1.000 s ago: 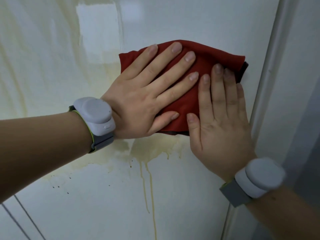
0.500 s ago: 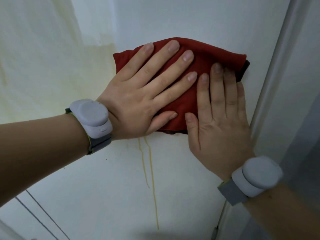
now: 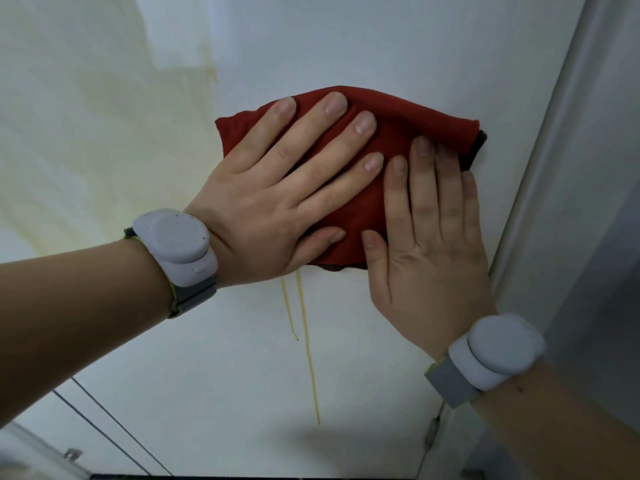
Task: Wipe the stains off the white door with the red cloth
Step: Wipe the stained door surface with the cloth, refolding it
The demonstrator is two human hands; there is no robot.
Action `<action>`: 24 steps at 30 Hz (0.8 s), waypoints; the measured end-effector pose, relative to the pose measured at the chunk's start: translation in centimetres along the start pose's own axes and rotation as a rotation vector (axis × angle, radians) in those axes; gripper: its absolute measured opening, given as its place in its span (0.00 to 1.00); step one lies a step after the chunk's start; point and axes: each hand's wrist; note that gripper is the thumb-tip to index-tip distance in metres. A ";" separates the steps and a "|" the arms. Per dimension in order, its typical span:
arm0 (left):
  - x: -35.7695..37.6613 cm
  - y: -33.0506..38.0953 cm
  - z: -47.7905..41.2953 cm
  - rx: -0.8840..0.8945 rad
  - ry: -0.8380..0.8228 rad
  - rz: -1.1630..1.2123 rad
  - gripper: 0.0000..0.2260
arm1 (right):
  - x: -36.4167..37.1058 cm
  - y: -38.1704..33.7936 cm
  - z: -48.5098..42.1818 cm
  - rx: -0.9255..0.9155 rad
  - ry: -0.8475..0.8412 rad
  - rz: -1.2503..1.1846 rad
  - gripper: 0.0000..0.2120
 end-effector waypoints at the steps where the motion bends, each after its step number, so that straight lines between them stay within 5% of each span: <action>1: 0.1 0.3 0.2 0.000 -0.001 0.004 0.30 | 0.1 -0.1 0.3 0.003 -0.002 0.000 0.31; 24: 3.6 8.6 8.6 0.038 -0.037 0.008 0.32 | 4.8 -2.5 11.7 0.050 -0.074 -0.020 0.31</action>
Point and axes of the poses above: each hand's wrist, its own z-axis away from the middle knuckle, its own x-axis out of the palm, y = z × x, and after that the axes turned 1 degree about -x, right-handed
